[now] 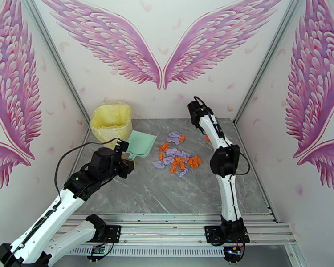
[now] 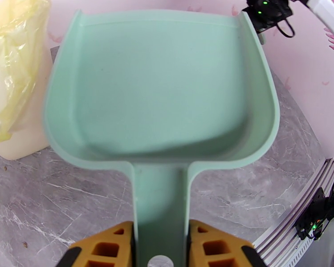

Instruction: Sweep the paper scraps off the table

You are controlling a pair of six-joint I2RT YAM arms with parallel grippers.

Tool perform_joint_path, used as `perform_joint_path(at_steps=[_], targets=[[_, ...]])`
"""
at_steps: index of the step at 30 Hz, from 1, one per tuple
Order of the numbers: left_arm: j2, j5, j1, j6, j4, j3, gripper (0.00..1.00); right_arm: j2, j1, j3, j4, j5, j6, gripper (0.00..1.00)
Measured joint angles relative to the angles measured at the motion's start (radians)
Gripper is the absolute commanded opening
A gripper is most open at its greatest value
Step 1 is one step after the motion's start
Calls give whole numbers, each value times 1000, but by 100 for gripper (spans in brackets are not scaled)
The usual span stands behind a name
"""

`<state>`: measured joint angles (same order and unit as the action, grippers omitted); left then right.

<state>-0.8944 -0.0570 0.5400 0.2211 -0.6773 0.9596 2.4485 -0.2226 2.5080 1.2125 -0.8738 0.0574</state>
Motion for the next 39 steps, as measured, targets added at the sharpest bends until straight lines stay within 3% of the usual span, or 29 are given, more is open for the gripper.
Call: perform_joint_path(at_steps=[10, 24, 39], targets=[[7, -7, 0, 0, 2, 0, 0, 129, 13, -10, -58, -46, 107, 0], [7, -32, -16, 4, 11, 0, 0, 109, -31, -108, 6, 109, 93, 0], [-11, -32, -18, 5, 13, 0, 0, -185, -264, -472, 110, 206, 8, 0]])
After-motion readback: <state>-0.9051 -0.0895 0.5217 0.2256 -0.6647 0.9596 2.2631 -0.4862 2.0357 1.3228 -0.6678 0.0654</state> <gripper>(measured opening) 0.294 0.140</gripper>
